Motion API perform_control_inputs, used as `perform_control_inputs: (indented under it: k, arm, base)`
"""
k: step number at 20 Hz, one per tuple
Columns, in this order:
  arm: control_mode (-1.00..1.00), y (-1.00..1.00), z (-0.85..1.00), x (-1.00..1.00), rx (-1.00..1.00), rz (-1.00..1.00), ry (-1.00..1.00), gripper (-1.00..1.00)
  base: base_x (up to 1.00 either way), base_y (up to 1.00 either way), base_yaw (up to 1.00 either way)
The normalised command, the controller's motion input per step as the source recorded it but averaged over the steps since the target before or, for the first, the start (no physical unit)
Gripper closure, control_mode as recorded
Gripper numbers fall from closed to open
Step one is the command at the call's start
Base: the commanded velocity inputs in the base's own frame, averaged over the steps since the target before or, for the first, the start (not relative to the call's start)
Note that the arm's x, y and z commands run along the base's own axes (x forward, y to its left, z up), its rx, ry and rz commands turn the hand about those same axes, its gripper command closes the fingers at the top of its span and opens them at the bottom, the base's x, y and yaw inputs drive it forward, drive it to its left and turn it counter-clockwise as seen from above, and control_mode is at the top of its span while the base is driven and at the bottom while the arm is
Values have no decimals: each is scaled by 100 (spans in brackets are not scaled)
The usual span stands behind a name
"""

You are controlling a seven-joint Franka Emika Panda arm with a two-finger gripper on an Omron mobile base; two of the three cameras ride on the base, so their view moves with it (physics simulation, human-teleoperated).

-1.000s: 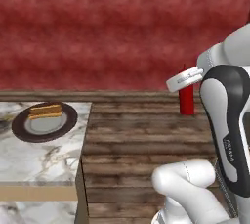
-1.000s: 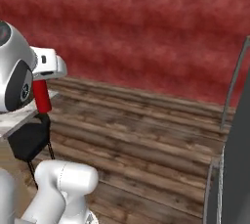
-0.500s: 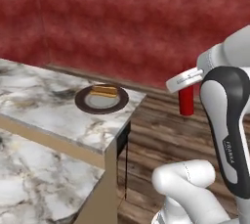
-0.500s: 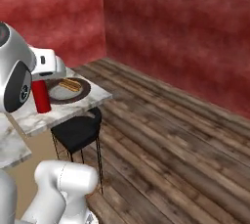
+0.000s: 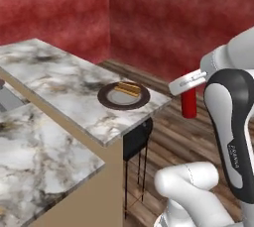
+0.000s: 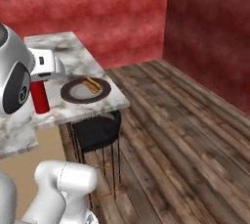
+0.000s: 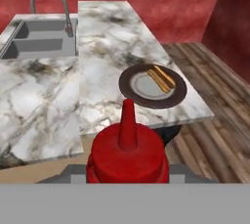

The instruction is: Move the hot dog bun to the plate on the dining table and place the condiment next to that plate. Then navigate to the fridge and take the sausage and place it on the plate as well.

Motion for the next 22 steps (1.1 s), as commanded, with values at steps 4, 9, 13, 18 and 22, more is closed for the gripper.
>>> perform_control_inputs:
  k: [4,9,13,18,22]
  arm:
    - [100,0,0,0,0,0,0,100]
    - [100,0,0,0,0,0,0,100]
    - [-100,14,5,0,0,12,0,100]
    - [-100,69,4,28,5,17,-3,100]
    - [-100,94,0,71,6,14,-9,100]
  base:
    - [75,-27,33]
    - [59,0,20]
    - [1,1,4]
    - [0,0,0]
    - [0,0,0]
